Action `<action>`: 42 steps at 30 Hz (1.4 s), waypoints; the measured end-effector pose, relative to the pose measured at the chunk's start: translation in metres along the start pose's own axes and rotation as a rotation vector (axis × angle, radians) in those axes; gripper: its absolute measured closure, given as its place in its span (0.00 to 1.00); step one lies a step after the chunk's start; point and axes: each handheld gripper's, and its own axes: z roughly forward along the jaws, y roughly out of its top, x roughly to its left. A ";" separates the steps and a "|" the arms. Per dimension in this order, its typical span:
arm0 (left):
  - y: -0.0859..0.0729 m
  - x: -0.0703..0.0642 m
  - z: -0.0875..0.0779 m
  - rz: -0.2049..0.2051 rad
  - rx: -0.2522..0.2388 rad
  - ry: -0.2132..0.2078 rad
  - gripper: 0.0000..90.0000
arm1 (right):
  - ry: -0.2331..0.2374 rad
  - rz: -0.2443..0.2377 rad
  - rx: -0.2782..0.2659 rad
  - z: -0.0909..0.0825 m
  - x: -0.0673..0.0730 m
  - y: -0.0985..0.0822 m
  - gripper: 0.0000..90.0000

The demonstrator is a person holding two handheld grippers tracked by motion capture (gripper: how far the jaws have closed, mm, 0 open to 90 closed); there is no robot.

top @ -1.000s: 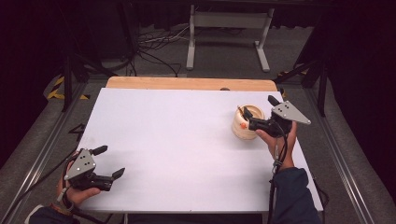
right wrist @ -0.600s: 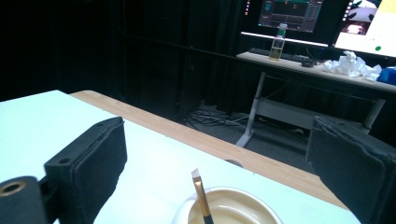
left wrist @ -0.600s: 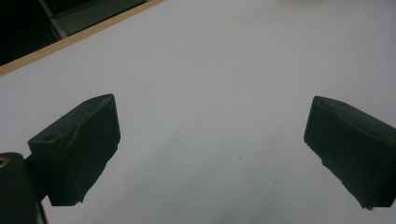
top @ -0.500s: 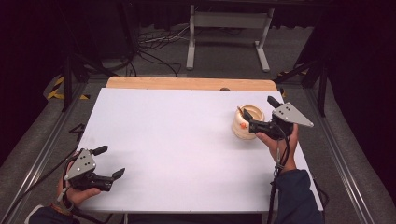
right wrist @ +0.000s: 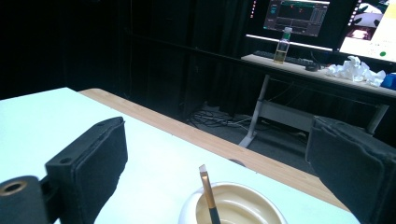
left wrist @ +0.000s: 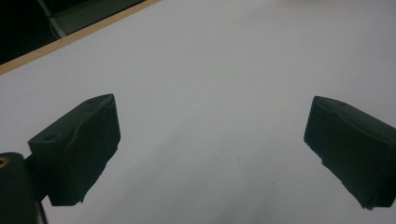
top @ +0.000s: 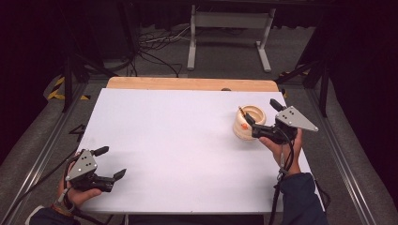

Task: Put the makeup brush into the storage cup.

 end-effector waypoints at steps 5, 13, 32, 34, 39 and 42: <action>0.000 0.000 0.000 0.000 0.000 -0.001 0.05 | 0.005 -0.011 0.004 -0.002 0.002 0.000 0.07; 0.000 0.000 0.000 0.000 0.000 0.000 0.05 | 0.014 -0.027 0.005 -0.006 0.005 0.000 0.07; 0.000 0.000 0.000 0.001 0.002 -0.001 0.05 | 0.018 -0.057 0.036 -0.014 0.011 -0.009 0.08; 0.000 0.000 0.000 0.004 0.004 -0.001 0.05 | 0.022 -0.063 0.043 -0.015 0.012 -0.011 0.08; 0.000 -0.001 0.001 0.008 0.004 -0.003 0.05 | 0.028 -0.078 0.055 -0.017 0.013 -0.014 0.08; 0.000 -0.001 0.001 0.007 0.005 -0.002 0.05 | 0.033 -0.086 0.056 -0.020 0.013 -0.015 0.08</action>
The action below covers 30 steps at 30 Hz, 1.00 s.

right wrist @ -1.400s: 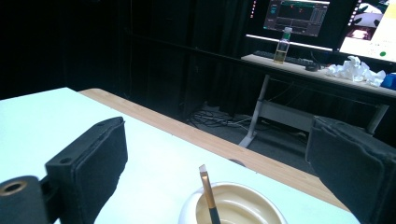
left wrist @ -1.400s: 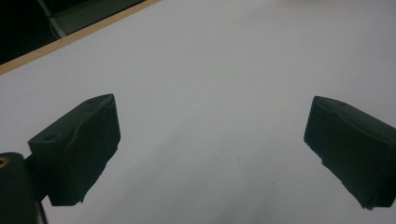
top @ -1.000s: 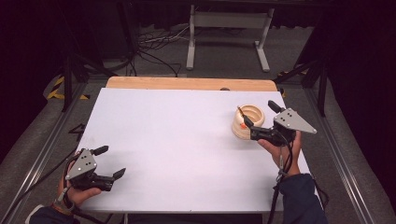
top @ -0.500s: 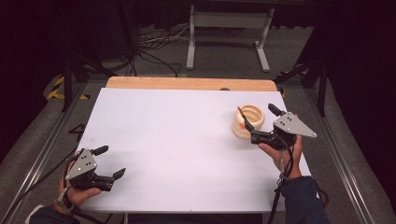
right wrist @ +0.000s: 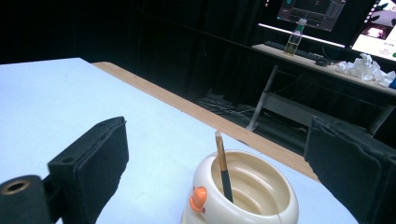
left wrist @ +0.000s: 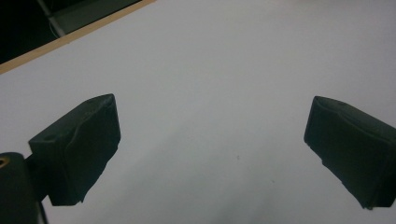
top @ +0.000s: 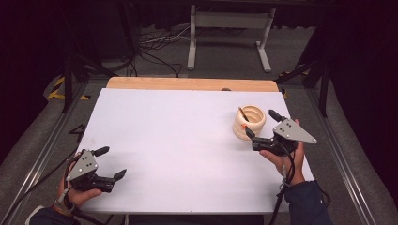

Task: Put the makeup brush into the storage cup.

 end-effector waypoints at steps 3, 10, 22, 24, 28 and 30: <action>0.000 0.000 0.000 0.000 0.001 -0.001 0.05 | 0.002 -0.006 0.002 -0.002 0.000 -0.001 0.08; 0.000 0.000 0.000 0.002 0.004 0.002 0.05 | 0.002 -0.028 0.015 -0.006 0.001 -0.006 0.08; 0.000 -0.001 0.000 0.002 0.004 0.002 0.05 | 0.020 -0.042 0.021 -0.015 0.008 -0.011 0.08; 0.000 -0.001 0.000 0.003 0.005 0.001 0.05 | 0.021 -0.045 0.024 -0.016 0.009 -0.013 0.08; 0.000 -0.001 0.000 0.003 0.005 0.001 0.05 | 0.021 -0.050 0.030 -0.018 0.010 -0.016 0.08; 0.000 -0.001 0.000 0.003 0.007 0.001 0.05 | 0.021 -0.053 0.035 -0.019 0.010 -0.019 0.08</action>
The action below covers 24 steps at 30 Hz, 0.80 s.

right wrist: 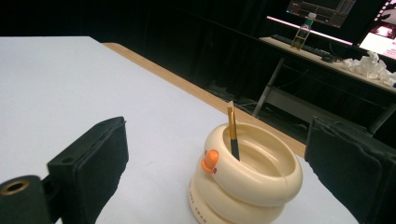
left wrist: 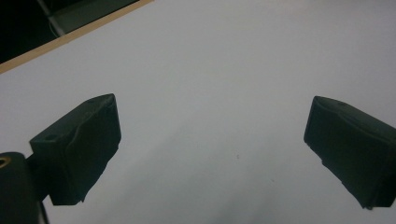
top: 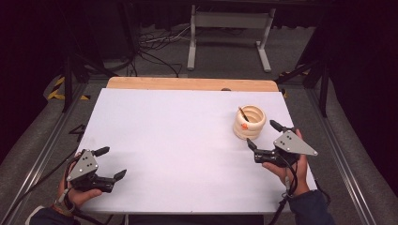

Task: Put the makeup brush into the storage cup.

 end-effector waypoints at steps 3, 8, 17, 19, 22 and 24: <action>0.000 0.000 0.000 0.001 0.000 -0.002 0.05 | 0.001 -0.005 0.006 -0.001 0.001 -0.003 0.08; 0.000 0.000 0.001 0.000 0.001 -0.003 0.05 | 0.002 -0.013 0.027 -0.002 0.003 -0.010 0.08; 0.000 -0.001 0.001 0.002 0.003 -0.006 0.05 | -0.002 -0.032 0.044 -0.005 0.008 -0.020 0.08; 0.000 -0.001 0.001 0.002 0.003 -0.006 0.05 | -0.008 -0.047 0.057 -0.005 0.009 -0.024 0.08; 0.000 -0.001 0.001 0.003 0.005 -0.005 0.05 | -0.017 -0.064 0.074 -0.007 0.010 -0.029 0.08; 0.000 -0.001 0.001 0.004 0.007 -0.005 0.05 | -0.015 -0.057 0.078 -0.009 0.009 -0.033 0.08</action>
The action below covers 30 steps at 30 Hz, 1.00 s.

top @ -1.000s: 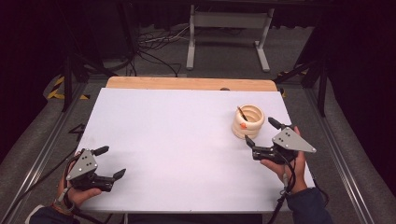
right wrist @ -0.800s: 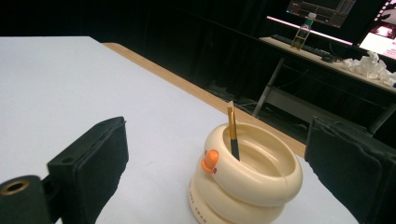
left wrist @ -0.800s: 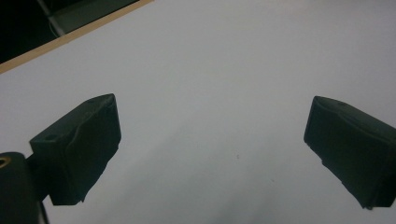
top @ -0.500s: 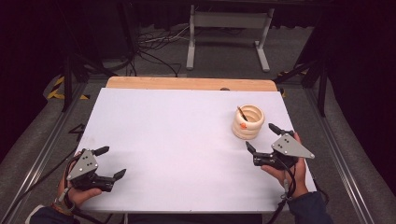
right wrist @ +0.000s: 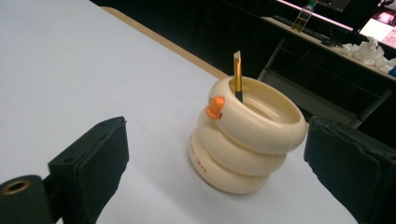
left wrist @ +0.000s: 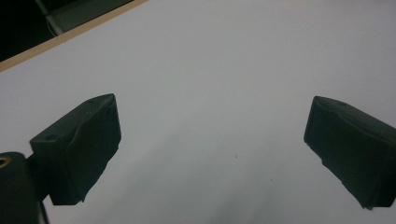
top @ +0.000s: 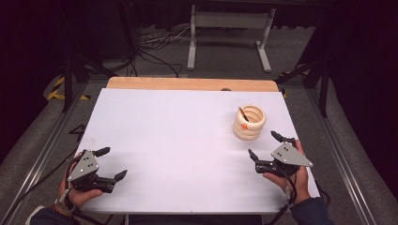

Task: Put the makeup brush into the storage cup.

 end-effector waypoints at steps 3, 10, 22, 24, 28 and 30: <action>0.000 0.000 0.001 0.001 0.001 -0.002 0.05 | -0.006 0.009 0.020 -0.004 -0.001 -0.009 0.08; 0.000 0.000 0.001 0.004 -0.001 -0.006 0.05 | -0.012 0.023 0.048 -0.012 -0.003 -0.024 0.08; 0.000 0.001 0.002 0.001 0.000 -0.011 0.05 | -0.006 0.044 0.095 -0.028 -0.004 -0.045 0.08; 0.000 0.001 0.002 0.003 0.000 -0.010 0.05 | 0.001 0.049 0.099 -0.029 -0.004 -0.047 0.08; 0.001 0.001 0.002 -0.002 -0.002 -0.013 0.05 | 0.016 0.052 0.118 -0.033 -0.001 -0.053 0.08; 0.001 0.001 0.003 0.000 -0.002 -0.012 0.05 | 0.019 0.059 0.117 -0.034 -0.001 -0.054 0.08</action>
